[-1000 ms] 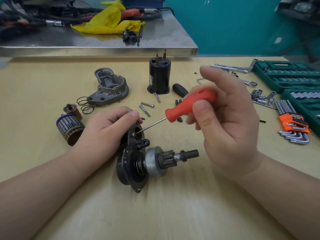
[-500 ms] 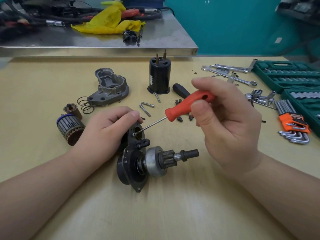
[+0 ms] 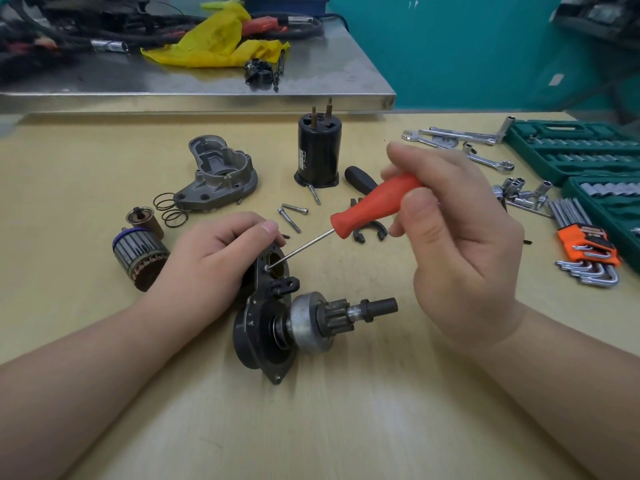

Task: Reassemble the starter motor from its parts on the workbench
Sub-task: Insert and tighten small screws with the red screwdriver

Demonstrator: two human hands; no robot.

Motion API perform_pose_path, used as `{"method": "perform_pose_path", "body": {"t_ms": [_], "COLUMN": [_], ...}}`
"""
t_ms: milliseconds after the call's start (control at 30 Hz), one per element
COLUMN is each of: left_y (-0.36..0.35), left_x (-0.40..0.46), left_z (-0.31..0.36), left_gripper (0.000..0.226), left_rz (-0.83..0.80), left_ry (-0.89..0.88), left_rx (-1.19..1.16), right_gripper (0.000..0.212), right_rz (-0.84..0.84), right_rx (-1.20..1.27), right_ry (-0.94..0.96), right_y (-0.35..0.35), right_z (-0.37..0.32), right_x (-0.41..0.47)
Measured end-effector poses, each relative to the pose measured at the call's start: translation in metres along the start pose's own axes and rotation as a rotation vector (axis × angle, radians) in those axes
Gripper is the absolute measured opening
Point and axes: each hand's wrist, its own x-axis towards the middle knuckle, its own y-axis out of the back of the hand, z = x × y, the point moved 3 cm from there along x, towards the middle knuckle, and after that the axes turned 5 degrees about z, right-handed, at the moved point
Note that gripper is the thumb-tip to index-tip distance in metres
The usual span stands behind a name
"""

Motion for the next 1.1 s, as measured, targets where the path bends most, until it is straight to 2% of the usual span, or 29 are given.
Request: {"method": "perform_pose_path", "body": {"t_ms": [233,400,533,667,900,1100], "left_y": [0.0,0.0,0.0,0.0,0.0,0.001], "left_x": [-0.001,-0.001,-0.001,-0.001,0.0,0.0], "left_z": [0.002,0.001,0.0,0.0,-0.001,-0.003], "left_gripper": [0.031,0.029,0.028,0.029,0.031,0.033], "left_rz": [0.005,0.004,0.001,-0.005,-0.001,-0.004], "left_ry": [0.004,0.007,-0.008,-0.007,-0.005,0.001], "left_rx": [0.024,0.012,0.011,0.008,0.018,0.023], "right_gripper": [0.035,0.045,0.026,0.021,0.042,0.035], "right_rz": [-0.069,-0.122,-0.103,-0.055,-0.166,-0.1], "right_rx": [-0.016,0.068,0.135,0.077,0.013,0.001], "right_ry": [-0.016,-0.04,-0.046,-0.057,-0.058,-0.054], "right_y": [-0.006,-0.007,-0.013,-0.009,-0.007,-0.009], "right_z": [-0.001,-0.004,-0.006,-0.009,-0.004,-0.003], "right_x": [-0.005,-0.006,-0.007,-0.001,-0.005,-0.003]}}
